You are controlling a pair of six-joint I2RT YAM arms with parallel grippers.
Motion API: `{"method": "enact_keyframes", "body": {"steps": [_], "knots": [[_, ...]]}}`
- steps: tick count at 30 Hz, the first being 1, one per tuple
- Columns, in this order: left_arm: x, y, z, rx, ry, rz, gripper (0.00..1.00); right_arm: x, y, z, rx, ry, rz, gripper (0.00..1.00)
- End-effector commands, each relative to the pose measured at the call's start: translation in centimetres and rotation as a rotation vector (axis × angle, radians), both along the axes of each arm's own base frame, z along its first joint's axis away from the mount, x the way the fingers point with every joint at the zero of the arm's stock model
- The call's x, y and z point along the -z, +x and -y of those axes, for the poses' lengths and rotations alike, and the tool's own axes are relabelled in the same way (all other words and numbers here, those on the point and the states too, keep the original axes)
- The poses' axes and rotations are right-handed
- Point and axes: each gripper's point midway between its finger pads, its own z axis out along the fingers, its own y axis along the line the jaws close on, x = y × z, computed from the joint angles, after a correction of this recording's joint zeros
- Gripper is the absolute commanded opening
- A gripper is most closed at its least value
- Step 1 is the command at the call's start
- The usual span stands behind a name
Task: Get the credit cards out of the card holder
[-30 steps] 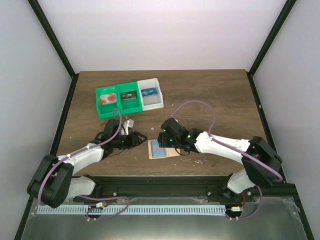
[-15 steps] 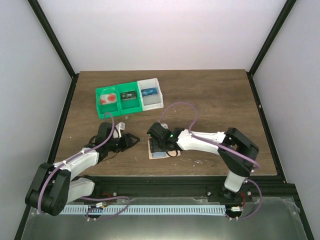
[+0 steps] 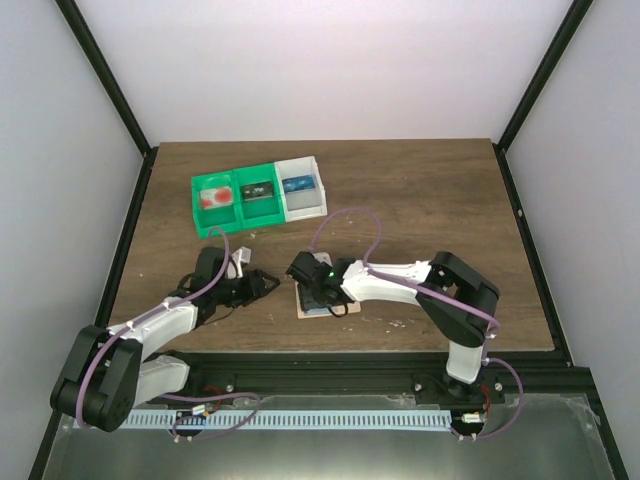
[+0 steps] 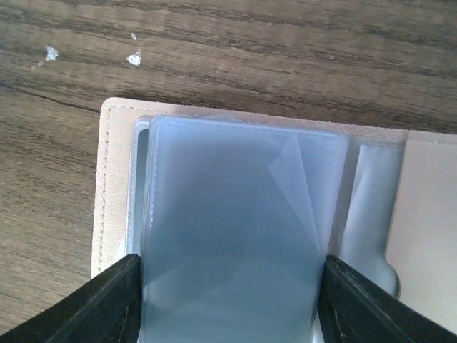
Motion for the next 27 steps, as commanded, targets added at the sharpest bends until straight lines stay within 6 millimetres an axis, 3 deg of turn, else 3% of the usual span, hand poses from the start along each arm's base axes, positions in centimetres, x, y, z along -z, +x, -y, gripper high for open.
{"method": "enact_keyframes", "body": {"steps": [1, 8, 16, 22, 27], "knots": [[0.3, -0.2, 0.0, 0.02, 0.003, 0.005, 0.53, -0.5, 0.1, -0.3, -0.003, 0.012, 0.028, 0.62], [0.6, -0.4, 0.2, 0.036, 0.003, -0.002, 0.53, -1.4, 0.0, -0.9, -0.015, 0.098, 0.048, 0.48], [0.6, -0.8, 1.1, 0.078, -0.061, -0.017, 0.53, -2.8, -0.7, -1.5, -0.018, 0.291, 0.021, 0.51], [0.8, -0.8, 1.5, 0.091, -0.077, -0.029, 0.51, -2.4, -1.0, -1.2, -0.02, 0.329, -0.008, 0.51], [0.7, -1.0, 1.8, 0.105, -0.098, -0.035, 0.51, -2.3, -1.1, -1.0, -0.013, 0.361, -0.02, 0.58]]}}
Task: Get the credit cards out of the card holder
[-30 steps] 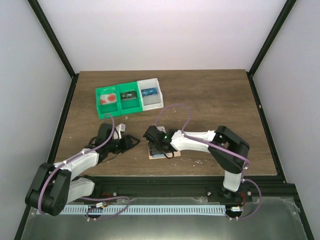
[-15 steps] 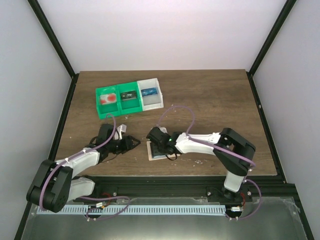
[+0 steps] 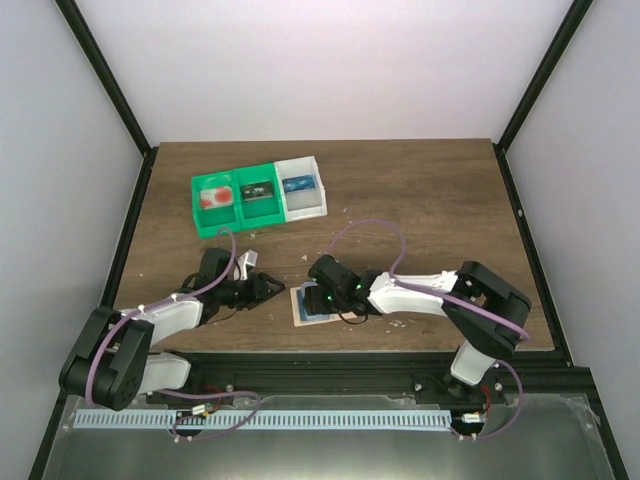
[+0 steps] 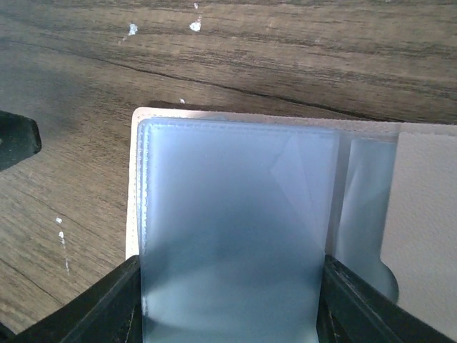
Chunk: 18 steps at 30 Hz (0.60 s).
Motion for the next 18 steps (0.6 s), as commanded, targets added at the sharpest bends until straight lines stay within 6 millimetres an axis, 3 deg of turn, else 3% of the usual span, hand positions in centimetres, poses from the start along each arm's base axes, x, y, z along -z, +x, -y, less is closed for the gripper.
{"method": "enact_keyframes", "body": {"steps": [1, 4, 7, 18], "knots": [[-0.21, -0.13, 0.45, 0.02, -0.032, 0.01, 0.51, -1.49, 0.5, -0.69, 0.008, 0.079, 0.012, 0.56], [-0.25, -0.1, 0.52, 0.021, -0.033, 0.01, 0.51, -1.51, 0.62, -0.66, 0.009, 0.078, 0.014, 0.53], [-0.2, -0.17, 0.53, 0.024, -0.032, 0.01, 0.51, -1.5, 0.63, -0.67, 0.01, 0.079, 0.009, 0.61], [-0.41, -0.36, 0.7, 0.032, -0.04, 0.014, 0.51, -1.4, 0.71, -0.59, 0.013, 0.069, 0.012, 0.66]]}}
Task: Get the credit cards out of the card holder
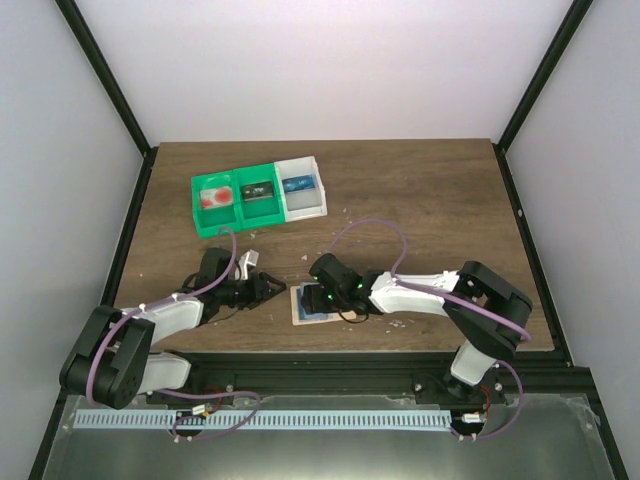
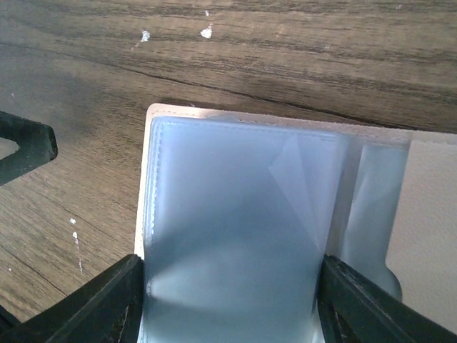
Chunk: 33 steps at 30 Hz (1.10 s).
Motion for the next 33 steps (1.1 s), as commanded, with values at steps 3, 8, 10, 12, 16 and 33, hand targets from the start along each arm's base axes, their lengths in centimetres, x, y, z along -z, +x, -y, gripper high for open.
{"method": "enact_keyframes", "body": {"steps": [3, 8, 10, 12, 16, 33], "knots": [[-0.07, -0.38, 0.28, 0.018, -0.014, 0.01, 0.5, -1.0, 0.66, -0.3, 0.019, 0.024, 0.021, 0.57], [0.11, -0.42, 0.25, 0.018, -0.011, 0.007, 0.51, -1.25, 0.76, -0.51, 0.016, 0.026, 0.023, 0.55], [0.12, -0.44, 0.24, 0.019, -0.01, 0.008, 0.5, -1.49, 0.68, -0.74, 0.009, 0.044, 0.022, 0.64], [0.09, -0.39, 0.25, 0.02, -0.01, 0.01, 0.51, -1.48, 0.64, -0.73, 0.011, 0.05, 0.02, 0.65], [0.14, -0.5, 0.32, 0.024, -0.012, 0.005, 0.5, -1.32, 0.59, -0.73, 0.011, 0.048, 0.018, 0.57], [-0.08, -0.66, 0.79, 0.041, -0.02, 0.006, 0.5, -1.77, 0.4, -0.9, 0.006, 0.088, 0.025, 0.55]]}}
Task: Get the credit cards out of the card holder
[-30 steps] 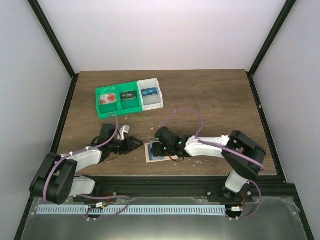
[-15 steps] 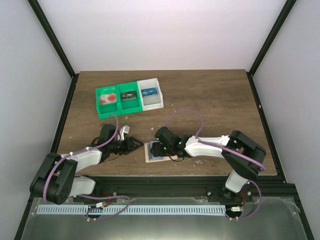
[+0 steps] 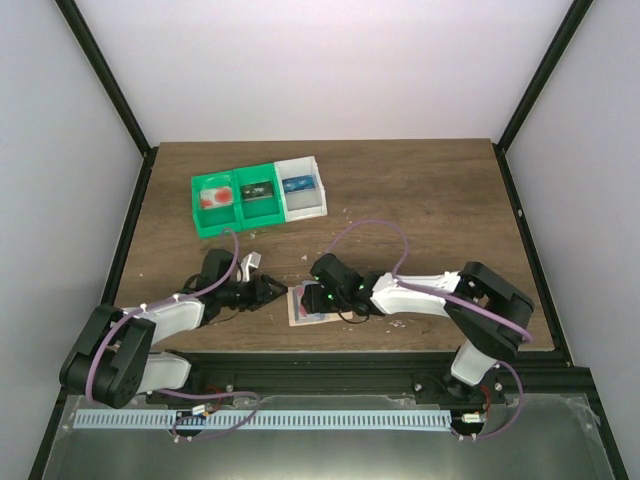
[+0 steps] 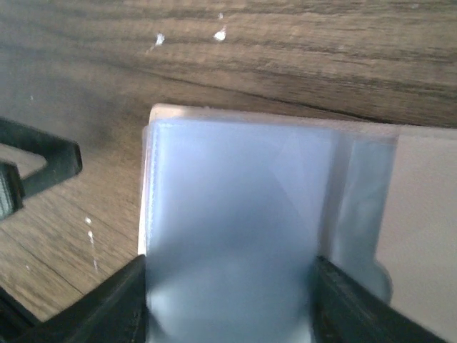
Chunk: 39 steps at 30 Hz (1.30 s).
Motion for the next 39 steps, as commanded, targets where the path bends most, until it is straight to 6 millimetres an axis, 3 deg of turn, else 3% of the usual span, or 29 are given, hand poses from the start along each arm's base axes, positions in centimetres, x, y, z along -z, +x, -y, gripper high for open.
{"method": "enact_keyframes", "body": {"steps": [1, 3, 5, 10, 13, 24, 31, 34, 37, 39], "knots": [[-0.2, -0.2, 0.4, 0.021, -0.016, 0.01, 0.5, -1.3, 0.4, -0.5, 0.001, 0.049, 0.026, 0.48], [-0.1, -0.2, 0.5, 0.022, -0.016, 0.008, 0.5, -1.0, 0.4, -0.5, -0.001, 0.044, 0.021, 0.37], [-0.2, -0.2, 0.5, 0.024, -0.016, 0.009, 0.5, -1.0, 0.3, -0.5, -0.002, 0.045, 0.017, 0.36], [-0.4, -0.4, 0.8, 0.035, -0.022, 0.015, 0.5, -1.4, 0.5, -0.4, 0.008, 0.049, 0.028, 0.41], [-0.4, -0.5, 1.2, 0.05, -0.022, 0.017, 0.5, -1.5, 0.6, -0.1, 0.018, 0.037, 0.034, 0.53], [-0.2, -0.6, 1.6, 0.055, -0.031, 0.001, 0.48, -1.0, 1.6, 4.1, 0.113, -0.159, 0.095, 0.53], [-0.7, -0.6, 1.7, 0.056, -0.043, 0.011, 0.47, -2.4, 1.9, 7.3, 0.177, -0.265, 0.138, 0.5], [-1.0, -0.6, 1.9, 0.057, -0.062, 0.008, 0.47, -5.1, 2.0, 6.6, 0.167, -0.203, 0.162, 0.44], [-1.2, -0.7, 2.2, 0.064, -0.089, 0.004, 0.47, -7.9, 1.9, 4.4, 0.109, -0.045, 0.2, 0.37], [-1.2, -0.8, 2.4, 0.069, -0.105, -0.003, 0.47, -8.2, 1.4, 2.7, 0.046, 0.051, 0.205, 0.29]]}}
